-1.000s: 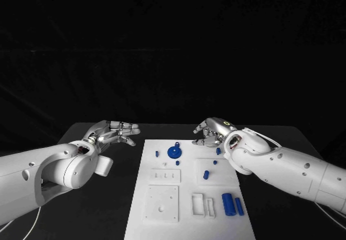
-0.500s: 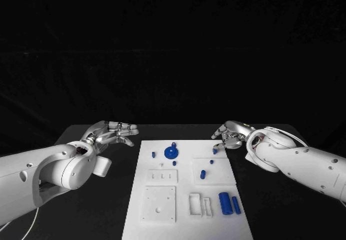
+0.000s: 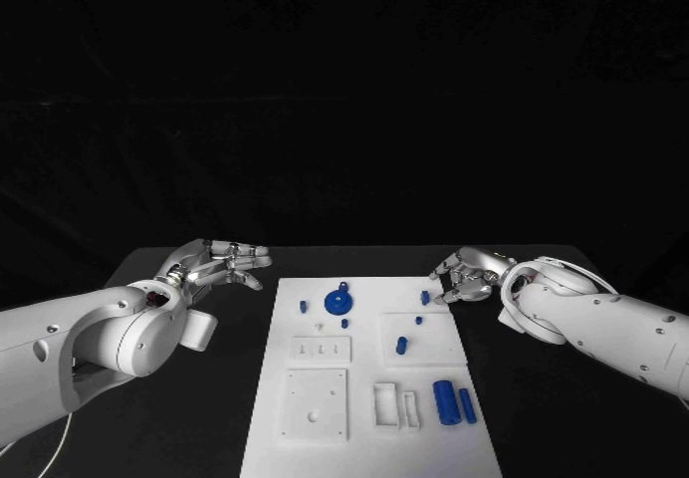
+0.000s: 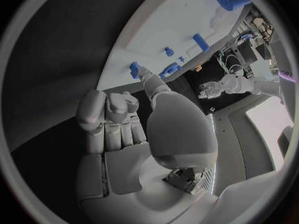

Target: Assemble the parts on the task board

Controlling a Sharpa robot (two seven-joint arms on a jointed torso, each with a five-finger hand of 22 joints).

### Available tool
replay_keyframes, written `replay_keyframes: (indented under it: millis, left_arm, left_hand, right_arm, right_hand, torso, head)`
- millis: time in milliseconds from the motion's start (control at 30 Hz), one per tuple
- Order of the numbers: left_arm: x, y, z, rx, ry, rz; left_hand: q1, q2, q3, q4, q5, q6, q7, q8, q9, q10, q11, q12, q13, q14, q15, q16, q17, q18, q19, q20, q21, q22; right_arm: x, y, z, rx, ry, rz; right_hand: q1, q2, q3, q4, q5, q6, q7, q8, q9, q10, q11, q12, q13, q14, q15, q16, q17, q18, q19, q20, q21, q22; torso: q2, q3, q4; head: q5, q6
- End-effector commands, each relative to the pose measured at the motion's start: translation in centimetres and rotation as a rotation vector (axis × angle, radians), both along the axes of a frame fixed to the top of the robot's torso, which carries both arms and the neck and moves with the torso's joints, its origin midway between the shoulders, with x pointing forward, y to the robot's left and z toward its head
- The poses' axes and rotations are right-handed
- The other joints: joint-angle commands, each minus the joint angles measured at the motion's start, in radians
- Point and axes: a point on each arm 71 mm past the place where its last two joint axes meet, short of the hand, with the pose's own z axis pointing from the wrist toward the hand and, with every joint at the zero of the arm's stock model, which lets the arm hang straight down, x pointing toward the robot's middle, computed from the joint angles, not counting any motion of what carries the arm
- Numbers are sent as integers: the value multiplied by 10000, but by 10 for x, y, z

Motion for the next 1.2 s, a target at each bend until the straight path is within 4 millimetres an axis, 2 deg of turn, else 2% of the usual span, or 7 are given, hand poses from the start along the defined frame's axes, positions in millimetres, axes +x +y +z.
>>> replay_keyframes:
  millis: [33,300,467,567,867,1033,1200]
  left_arm:
    - [0,-3,1,-33,-90,-225]
    - [1,-3,0,-10,-81,-228]
    - [1,-3,0,-7,-79,-231]
    - [1,-3,0,-5,-78,-230]
    - [1,-3,0,1,-70,-224]
    - [2,-3,0,3,-64,-224]
    - [2,-3,0,6,-57,-226]
  left_hand:
    - [59,5,8,-8,-34,-31,5,-48,15,-46,27,-32,10,-71,-15,-62,-10,117,-64,-1,45,-1]
    - [49,3,2,-6,-37,-36,7,-46,16,-72,35,-31,10,-70,-10,-65,-13,121,-68,6,47,-3]
    - [49,3,2,-6,-37,-36,7,-46,16,-72,35,-31,10,-70,-10,-65,-13,121,-68,6,47,-3]
    - [49,3,2,-6,-37,-36,7,-46,16,-72,35,-31,10,-70,-10,-65,-13,121,-68,6,47,-3]
    - [49,3,2,-6,-37,-36,7,-46,16,-72,35,-31,10,-70,-10,-65,-13,121,-68,6,47,-3]
    - [42,29,-2,-8,-30,-37,8,-46,16,-86,37,-30,10,-62,-9,-61,-18,130,-70,11,60,-9]
    - [42,29,-2,-8,-30,-37,8,-46,16,-86,37,-30,10,-62,-9,-61,-18,130,-70,11,60,-9]
  right_arm:
    - [0,2,-3,194,215,284]
    - [2,6,-14,246,391,254]
    - [3,8,-19,270,472,265]
    - [4,10,-23,289,539,287]
    - [4,14,-30,339,578,271]
    - [5,15,-31,372,568,266]
    - [5,17,-32,398,533,255]
  right_hand:
    - [114,19,-68,-10,-6,-68,3,-50,-12,-65,-7,-46,-9,-14,58,-60,-10,40,373,69,-45,1267]
    - [99,75,-86,26,50,170,-13,-30,3,-64,-14,-21,-3,-8,55,-60,8,45,377,71,-57,1267]
    - [59,111,-78,37,63,466,-32,-20,15,-51,-27,6,11,2,47,-26,48,41,385,65,-39,1273]
    - [29,143,-41,34,79,730,-58,-14,22,-34,-42,39,32,-1,37,-16,68,37,390,56,-29,1276]
    - [-202,210,365,76,4,1149,-147,-27,16,-4,-113,85,67,13,-11,18,155,10,396,6,0,1279]
    - [-288,293,865,105,-399,1495,-246,-29,16,13,-156,110,98,21,-50,26,197,-10,396,-29,18,1282]
    - [-379,336,1273,172,-708,1620,-266,-23,19,18,-183,121,120,25,-64,28,227,-20,397,-46,34,1284]
  torso:
    - [1,-28,12]
    - [6,-10,31]
    - [-3,-32,46]
    - [-9,-28,32]
    - [-9,-28,27]
    - [-16,-27,13]
    - [-15,-25,13]
  head:
    - [-15,1]
    - [-28,-52]
    - [-32,-97]
    - [12,-115]
    - [31,-149]
    - [43,-144]
    - [33,-146]
